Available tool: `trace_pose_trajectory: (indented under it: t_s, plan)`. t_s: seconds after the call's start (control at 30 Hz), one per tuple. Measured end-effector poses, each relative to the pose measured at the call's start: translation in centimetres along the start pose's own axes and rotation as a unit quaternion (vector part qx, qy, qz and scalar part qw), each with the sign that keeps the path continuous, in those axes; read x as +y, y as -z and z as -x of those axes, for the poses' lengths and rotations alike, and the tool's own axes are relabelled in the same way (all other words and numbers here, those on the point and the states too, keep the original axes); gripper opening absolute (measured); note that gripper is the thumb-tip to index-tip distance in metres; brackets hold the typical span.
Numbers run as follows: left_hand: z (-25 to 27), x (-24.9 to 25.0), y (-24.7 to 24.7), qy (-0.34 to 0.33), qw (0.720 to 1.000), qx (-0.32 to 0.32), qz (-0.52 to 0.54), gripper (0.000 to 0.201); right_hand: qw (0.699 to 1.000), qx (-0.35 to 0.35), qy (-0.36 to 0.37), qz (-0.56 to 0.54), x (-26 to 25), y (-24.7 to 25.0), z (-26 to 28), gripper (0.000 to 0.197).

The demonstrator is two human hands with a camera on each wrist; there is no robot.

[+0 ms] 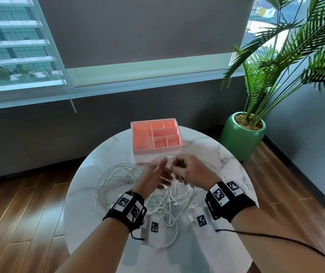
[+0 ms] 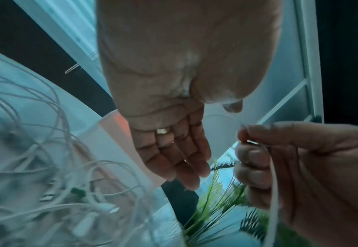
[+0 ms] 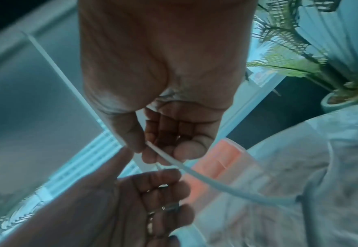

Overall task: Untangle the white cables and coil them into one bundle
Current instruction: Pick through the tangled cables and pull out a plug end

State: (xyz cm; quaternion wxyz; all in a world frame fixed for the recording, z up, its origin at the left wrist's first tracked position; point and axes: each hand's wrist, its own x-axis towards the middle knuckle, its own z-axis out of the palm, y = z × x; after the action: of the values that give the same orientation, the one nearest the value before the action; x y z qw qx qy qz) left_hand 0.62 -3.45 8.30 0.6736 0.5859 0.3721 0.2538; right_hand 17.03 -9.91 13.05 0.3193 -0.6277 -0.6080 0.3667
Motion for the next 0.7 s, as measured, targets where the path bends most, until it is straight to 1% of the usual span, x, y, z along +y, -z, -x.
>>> trace_pose_trajectory:
  t_s: [0.03, 0.07, 0.13, 0.17, 0.23, 0.33, 0.37, 0.43, 0.53, 0.6, 0.67, 0.7]
  plan:
    - [0.0, 1.0, 0.0, -0.020, 0.999, -0.002, 0.026, 0.058, 1.000, -0.007, 0.025, -0.012, -1.1, 0.3, -0.3, 0.009]
    - [0.0, 2.2, -0.1, -0.050, 0.998, 0.002, 0.042, 0.058, 0.998, -0.020, 0.046, -0.026, -1.8, 0.4, -0.6, 0.008]
    - [-0.1, 4.3, -0.1, -0.113, 0.990, 0.030, 0.075, 0.046, 0.996, -0.033, 0.071, -0.033, -2.6, 0.0, -0.8, 0.009]
    - [-0.2, 5.3, 0.0, -0.133, 0.985, 0.057, 0.094, 0.042, 0.997, -0.028, 0.071, -0.021, -2.5, -0.2, -0.9, 0.013]
    - [-0.5, 7.1, 0.8, -0.157, 0.970, 0.114, 0.148, 0.041, 0.999, -0.017, 0.045, 0.024, -1.4, -0.5, -0.9, 0.017]
    - [-0.4, 9.3, 3.1, -0.181, 0.939, 0.159, 0.247, 0.038, 0.997, -0.026, 0.021, 0.074, 1.6, -0.7, 0.0, 0.018]
    - [-0.2, 10.1, 4.1, -0.190, 0.930, 0.174, 0.263, 0.038, 0.995, -0.031, 0.001, 0.090, 3.2, -0.6, 0.3, 0.018]
    - [0.6, 11.9, 6.1, -0.220, 0.914, 0.207, 0.271, 0.039, 0.989, -0.026, -0.066, 0.132, 6.3, -0.1, 1.3, 0.018]
    - [1.9, 14.3, 9.2, -0.266, 0.897, 0.248, 0.252, 0.041, 0.971, -0.025, -0.165, 0.174, 11.4, 0.8, 3.3, 0.018]
    - [2.6, 15.3, 10.5, -0.276, 0.896, 0.262, 0.230, 0.042, 0.954, -0.019, -0.216, 0.208, 14.1, 1.0, 4.4, 0.023]
    - [3.0, 15.4, 10.8, -0.280, 0.903, 0.259, 0.196, 0.046, 0.945, 0.026, -0.239, 0.220, 15.4, 1.2, 4.6, 0.024]
    - [3.0, 15.2, 10.6, -0.279, 0.909, 0.255, 0.173, 0.048, 0.945, 0.058, -0.238, 0.215, 15.3, 1.4, 4.4, 0.023]
